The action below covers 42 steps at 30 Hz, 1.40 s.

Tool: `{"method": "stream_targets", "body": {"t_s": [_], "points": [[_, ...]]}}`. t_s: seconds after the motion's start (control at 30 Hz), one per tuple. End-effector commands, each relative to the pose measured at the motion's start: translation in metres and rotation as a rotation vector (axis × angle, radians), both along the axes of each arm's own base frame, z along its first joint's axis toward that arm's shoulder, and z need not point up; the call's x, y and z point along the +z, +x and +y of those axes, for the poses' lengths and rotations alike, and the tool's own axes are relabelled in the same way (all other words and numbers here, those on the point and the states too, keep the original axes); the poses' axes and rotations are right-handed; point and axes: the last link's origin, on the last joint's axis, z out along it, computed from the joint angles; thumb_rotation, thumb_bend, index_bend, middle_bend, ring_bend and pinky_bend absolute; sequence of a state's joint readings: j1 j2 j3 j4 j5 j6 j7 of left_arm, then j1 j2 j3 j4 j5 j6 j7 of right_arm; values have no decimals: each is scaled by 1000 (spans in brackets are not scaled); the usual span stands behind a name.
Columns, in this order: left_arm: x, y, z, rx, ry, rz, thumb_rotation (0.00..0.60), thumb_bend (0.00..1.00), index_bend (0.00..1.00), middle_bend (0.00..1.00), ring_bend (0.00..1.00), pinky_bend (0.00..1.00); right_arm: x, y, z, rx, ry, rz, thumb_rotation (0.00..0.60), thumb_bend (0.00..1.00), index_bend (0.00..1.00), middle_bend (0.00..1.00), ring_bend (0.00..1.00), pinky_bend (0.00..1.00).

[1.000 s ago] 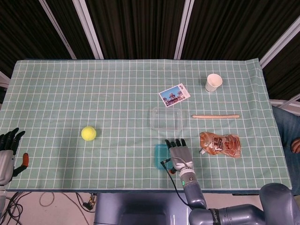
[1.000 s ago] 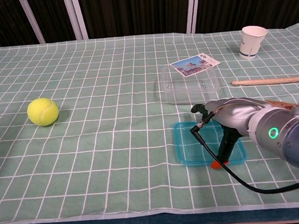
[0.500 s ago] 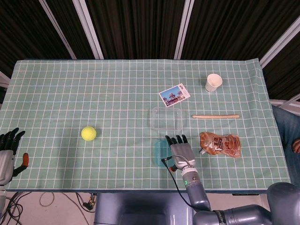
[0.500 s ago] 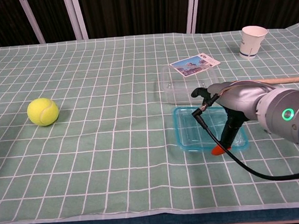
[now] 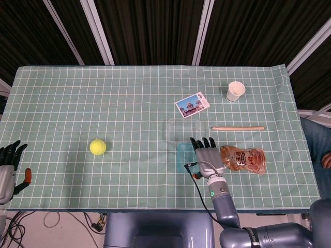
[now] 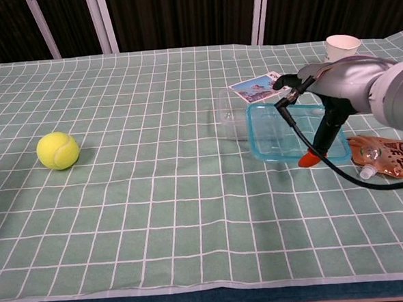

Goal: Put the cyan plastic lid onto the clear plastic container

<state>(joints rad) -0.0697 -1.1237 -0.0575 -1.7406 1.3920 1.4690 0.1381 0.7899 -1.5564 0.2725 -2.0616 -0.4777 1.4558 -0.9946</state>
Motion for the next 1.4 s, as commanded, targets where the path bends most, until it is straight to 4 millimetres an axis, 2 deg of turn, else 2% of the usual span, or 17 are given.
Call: {"method": "stream_targets", "body": {"t_s": [0.03,0.33,0.73,0.9,1.17,1.4], "points": [[0,0,0,1,1,-1,600,545,100,0,0,0,13,4,-9,-2,-17,5,600,277,1,422,86,0],[2,-1,3,8,18,3,600,545,100,0,0,0,29,12,-45,-13,-21,56,600,277,11,422,86,0],[-1,0,7,9,35,10,600,546,99,0,0,0,16,23,-91,-14,36,129,600,277,11,424,86,0],[-2,0,7,10,30,12,600,545,99,0,0,0,14,31,-108,-19,38,103,600,277,11,426,86,0],[0,-2,9,27,41,10,600,545,99,0,0,0,4,29,-126,-51,50,91,600,278,11,427,86,0],[-2,-3,9,30,33,11,600,545,99,0,0,0,-9,32,-131,-45,61,79,600,280,11,428,89,0]]}}
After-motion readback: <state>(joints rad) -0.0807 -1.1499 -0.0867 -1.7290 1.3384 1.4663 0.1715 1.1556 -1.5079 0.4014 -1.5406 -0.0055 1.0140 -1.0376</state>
